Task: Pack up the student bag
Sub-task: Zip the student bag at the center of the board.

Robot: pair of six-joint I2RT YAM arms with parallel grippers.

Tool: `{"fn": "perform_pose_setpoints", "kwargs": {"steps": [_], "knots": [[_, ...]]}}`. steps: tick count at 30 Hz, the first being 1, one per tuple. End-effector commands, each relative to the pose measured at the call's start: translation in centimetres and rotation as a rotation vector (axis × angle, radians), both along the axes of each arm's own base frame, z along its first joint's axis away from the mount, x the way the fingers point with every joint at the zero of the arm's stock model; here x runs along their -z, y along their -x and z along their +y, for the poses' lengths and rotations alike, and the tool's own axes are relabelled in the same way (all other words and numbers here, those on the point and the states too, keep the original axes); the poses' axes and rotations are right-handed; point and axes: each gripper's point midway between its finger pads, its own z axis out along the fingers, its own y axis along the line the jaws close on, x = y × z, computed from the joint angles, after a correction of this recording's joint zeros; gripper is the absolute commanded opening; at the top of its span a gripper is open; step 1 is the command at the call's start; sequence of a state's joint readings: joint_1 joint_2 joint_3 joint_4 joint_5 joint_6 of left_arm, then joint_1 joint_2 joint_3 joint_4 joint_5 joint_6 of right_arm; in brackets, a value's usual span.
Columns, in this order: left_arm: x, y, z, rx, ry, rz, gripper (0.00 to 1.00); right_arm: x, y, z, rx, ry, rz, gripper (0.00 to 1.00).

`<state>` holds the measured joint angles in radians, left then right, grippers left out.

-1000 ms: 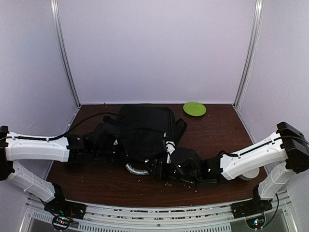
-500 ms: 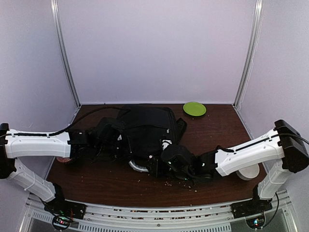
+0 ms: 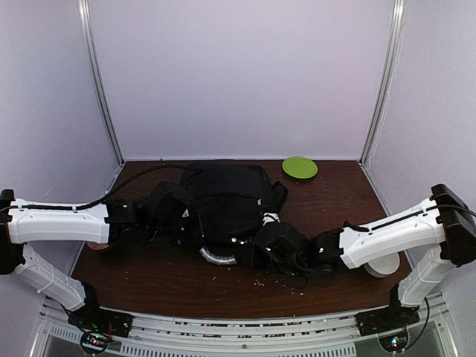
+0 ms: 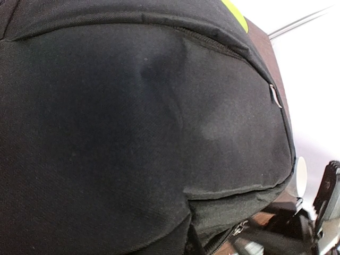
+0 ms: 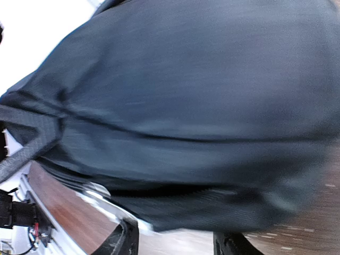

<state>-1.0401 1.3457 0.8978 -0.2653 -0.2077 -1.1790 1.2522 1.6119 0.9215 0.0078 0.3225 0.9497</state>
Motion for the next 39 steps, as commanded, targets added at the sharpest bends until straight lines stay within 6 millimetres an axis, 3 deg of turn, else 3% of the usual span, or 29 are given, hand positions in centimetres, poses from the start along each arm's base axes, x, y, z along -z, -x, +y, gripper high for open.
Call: {"fn": "perform_pose_setpoints", "kwargs": {"steps": [1,3,5,13,16,21,31,39], "knots": [[-4.9,-1.0,-1.7,0.01,0.096,-0.119,0.06,-0.5,-1.5,-5.9,0.133,0.049,-0.049,0.48],[-4.8,-1.1,-1.7,0.008,0.093,-0.121,0.05,-0.8,-1.1,-7.0,0.134,0.031,-0.06,0.48],[-4.7,-1.2,-1.8,0.009,0.09,-0.123,0.05,-1.8,-0.5,-6.6,0.07,-0.04,-0.092,0.48],[-5.0,-1.4,-2.2,0.013,0.09,-0.125,0.05,-6.3,2.3,0.5,-0.27,-0.213,-0.119,0.43],[-5.2,-1.5,-2.2,0.008,0.09,-0.128,0.05,-6.0,2.8,2.5,-0.322,-0.209,-0.088,0.4],[-5.3,-1.6,-2.3,0.008,0.085,-0.129,0.04,-4.4,2.5,3.6,-0.3,-0.162,-0.05,0.38],[-6.1,-1.5,-2.3,0.011,0.093,-0.142,0.04,-2.2,0.6,2.6,-0.169,-0.026,-0.014,0.39],[-6.3,-1.5,-2.5,0.02,0.1,-0.144,0.03,-1.7,-0.8,2.9,-0.09,0.04,-0.016,0.29]]}}
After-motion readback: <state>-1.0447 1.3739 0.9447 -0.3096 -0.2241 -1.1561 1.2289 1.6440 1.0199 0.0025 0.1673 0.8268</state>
